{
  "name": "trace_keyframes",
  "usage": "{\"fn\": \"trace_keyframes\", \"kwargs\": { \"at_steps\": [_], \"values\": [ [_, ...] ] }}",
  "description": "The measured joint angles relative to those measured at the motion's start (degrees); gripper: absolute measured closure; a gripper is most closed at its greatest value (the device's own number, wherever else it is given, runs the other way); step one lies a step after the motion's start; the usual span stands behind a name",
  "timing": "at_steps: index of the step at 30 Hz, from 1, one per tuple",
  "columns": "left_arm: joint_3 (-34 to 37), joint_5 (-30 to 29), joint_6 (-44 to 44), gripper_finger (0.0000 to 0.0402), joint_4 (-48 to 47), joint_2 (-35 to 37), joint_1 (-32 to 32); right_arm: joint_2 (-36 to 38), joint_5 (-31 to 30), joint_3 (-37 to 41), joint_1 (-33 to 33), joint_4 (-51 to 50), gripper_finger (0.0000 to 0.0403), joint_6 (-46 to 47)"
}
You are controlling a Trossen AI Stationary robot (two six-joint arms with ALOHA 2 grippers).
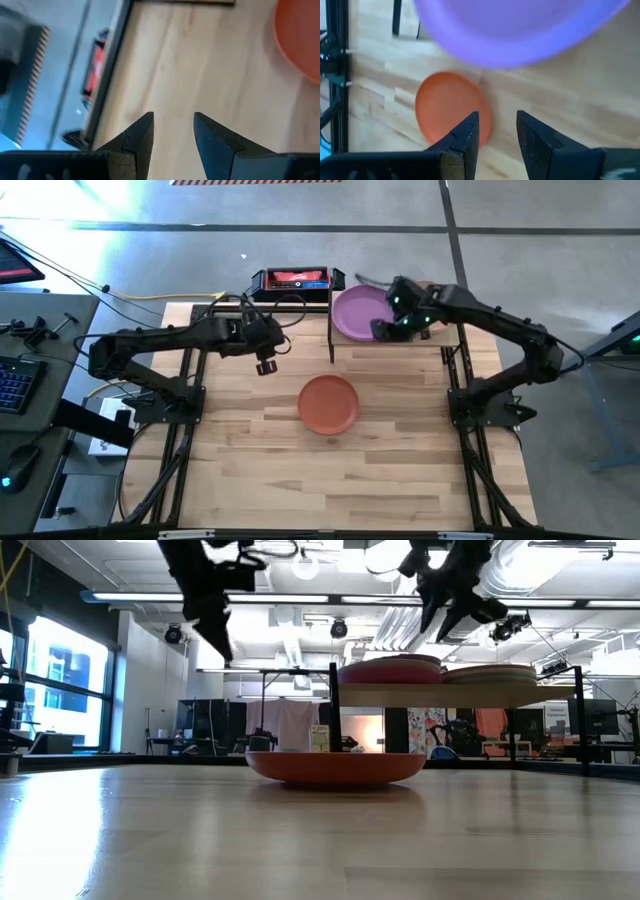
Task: Place and stack plates onto a shelf
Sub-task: Stack the orange plate on top of the violet plate on the shelf
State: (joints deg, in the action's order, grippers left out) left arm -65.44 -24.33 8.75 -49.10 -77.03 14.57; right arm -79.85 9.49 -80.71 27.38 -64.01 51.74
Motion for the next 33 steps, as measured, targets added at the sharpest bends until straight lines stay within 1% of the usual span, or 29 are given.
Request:
{"fn": "trace_keyframes", "kwargs": {
  "at_steps": [7, 11, 18, 25, 33],
  "values": [
    [5.4, 5.2, -7.7, 0.0273, -5.0, 0.0, -0.4, 0.0, -4.7, 0.0, -11.9, 0.2, 0.0293, 12.3],
    [8.5, 8.4, -11.1, 0.0273, -5.6, 0.0, -0.6, -0.6, -7.7, 0.0, -17.8, 0.3, 0.0293, 19.2],
    [12.6, 14.6, -19.0, 0.0273, -5.7, 0.0, -2.2, -4.7, -10.3, 0.0, -25.7, 1.5, 0.0293, 25.9],
    [14.7, 15.3, -23.7, 0.0273, -6.0, 0.0, -5.0, -10.9, -11.0, 0.0, -30.0, 2.6, 0.0293, 29.3],
    [16.4, 15.3, -28.2, 0.0273, -6.2, 0.0, -8.8, -20.6, -10.6, 0.0, -31.3, 2.6, 0.0293, 28.1]
  ]
}}
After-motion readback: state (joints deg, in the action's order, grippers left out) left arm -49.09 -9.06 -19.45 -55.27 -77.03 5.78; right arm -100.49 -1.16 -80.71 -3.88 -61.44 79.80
